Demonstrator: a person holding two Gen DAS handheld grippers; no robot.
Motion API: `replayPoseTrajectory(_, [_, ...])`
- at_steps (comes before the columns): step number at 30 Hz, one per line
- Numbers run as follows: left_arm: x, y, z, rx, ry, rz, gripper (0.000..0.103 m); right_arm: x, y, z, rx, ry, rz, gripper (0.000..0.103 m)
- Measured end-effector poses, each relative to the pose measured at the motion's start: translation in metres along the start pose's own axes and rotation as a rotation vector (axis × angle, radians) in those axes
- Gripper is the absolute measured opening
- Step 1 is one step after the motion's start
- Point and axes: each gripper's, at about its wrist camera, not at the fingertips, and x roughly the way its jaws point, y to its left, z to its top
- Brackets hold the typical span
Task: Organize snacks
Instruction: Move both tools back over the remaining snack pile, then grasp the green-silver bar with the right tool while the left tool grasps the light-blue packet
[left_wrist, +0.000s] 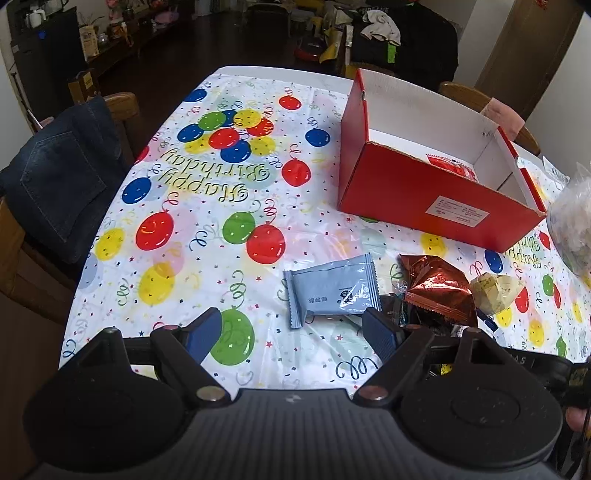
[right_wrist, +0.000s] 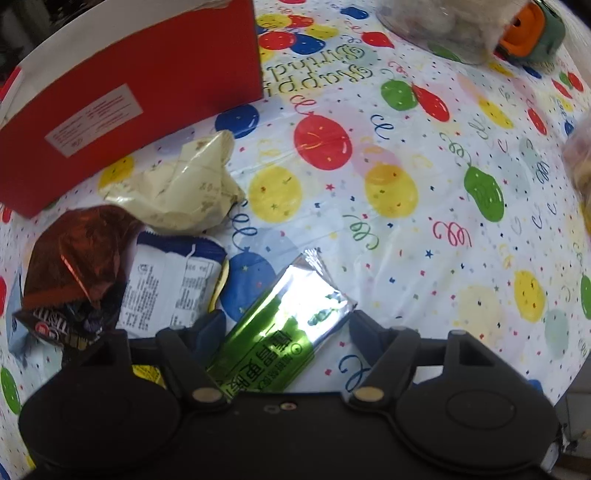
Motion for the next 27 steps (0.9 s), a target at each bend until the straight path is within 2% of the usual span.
replayPoseTrajectory(3, [0.005,-0.006,0.005,0.082,0.014,-0.042,0.083,-0.002,-0.003,-0.002,-0.038,0.001,0.02,0.066])
replayPoseTrajectory(8, [0.018,-0.015,0.011,0.289,0.03,-0.149,0.083,-0.006,-0.012,-0.005,-0.093,-0.006,0.049,0.054])
replayPoseTrajectory(12, [0.037,-0.015,0.017,0.398,0.068,-0.19,0.083,-0.008,-0.018,-0.008,-0.104,-0.01,0.079,0.046])
replayPoseTrajectory(16, [0.062,-0.012,0.023,0.501,0.143,-0.225,0.083,-0.011,-0.02,-0.013,-0.136,-0.02,0.109,0.043])
replayPoseTrajectory(21, [0.084,-0.006,0.036,0.621,0.186,-0.205,0.083,-0.02,-0.019,-0.021,-0.179,-0.048,0.138,0.042])
replayPoseTrajectory(27, [0.099,-0.008,0.054,0.734,0.275,-0.322,0.083,-0.052,-0.014,-0.024,-0.239,-0.13,0.232,0.041])
